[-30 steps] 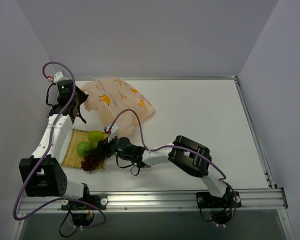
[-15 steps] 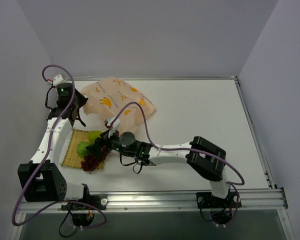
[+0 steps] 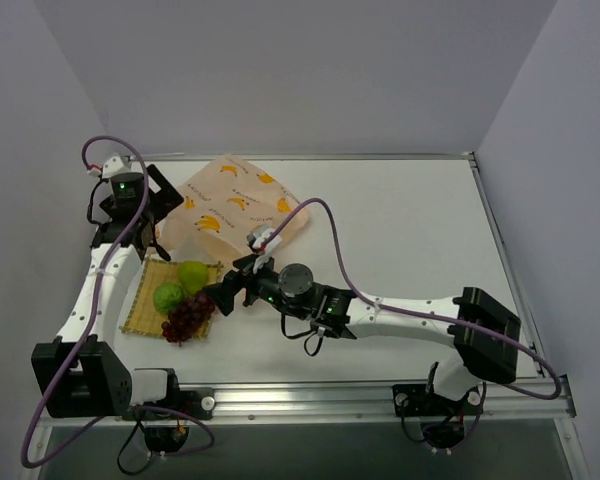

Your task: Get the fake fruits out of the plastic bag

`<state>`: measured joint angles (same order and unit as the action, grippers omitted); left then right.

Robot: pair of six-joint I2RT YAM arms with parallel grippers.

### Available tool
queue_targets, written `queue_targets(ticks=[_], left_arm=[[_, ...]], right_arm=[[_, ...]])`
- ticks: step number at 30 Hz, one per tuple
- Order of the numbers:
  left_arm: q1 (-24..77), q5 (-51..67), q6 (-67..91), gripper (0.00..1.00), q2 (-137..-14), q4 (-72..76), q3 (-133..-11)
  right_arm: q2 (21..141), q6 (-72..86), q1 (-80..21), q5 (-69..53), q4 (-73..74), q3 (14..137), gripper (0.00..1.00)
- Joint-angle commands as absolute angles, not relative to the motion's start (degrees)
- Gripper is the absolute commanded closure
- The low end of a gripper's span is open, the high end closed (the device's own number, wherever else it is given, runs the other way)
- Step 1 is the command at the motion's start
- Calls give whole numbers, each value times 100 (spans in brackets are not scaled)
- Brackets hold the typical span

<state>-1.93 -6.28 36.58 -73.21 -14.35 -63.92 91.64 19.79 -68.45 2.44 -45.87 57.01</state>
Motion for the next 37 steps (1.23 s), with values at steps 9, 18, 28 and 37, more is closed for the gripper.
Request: queue_targets(ticks=[9, 18, 28, 37], left_arm=[[394, -625, 2699, 6, -6004, -1687, -6662], [2239, 185, 1188, 6, -5310, -2275, -6557], [2382, -395, 1046, 6, -3482, -2452, -5634], [2303, -105, 1028, 6, -3612, -2408, -5546]], right_arm=[[6392, 2012, -6794, 4173, -3332, 3789, 0], [4940, 2021, -6373, 4983, -1944, 3752, 100], [4658, 1591, -6074, 6107, -1635, 3876, 30], [4983, 1503, -5731, 6381, -1635, 4016, 5]])
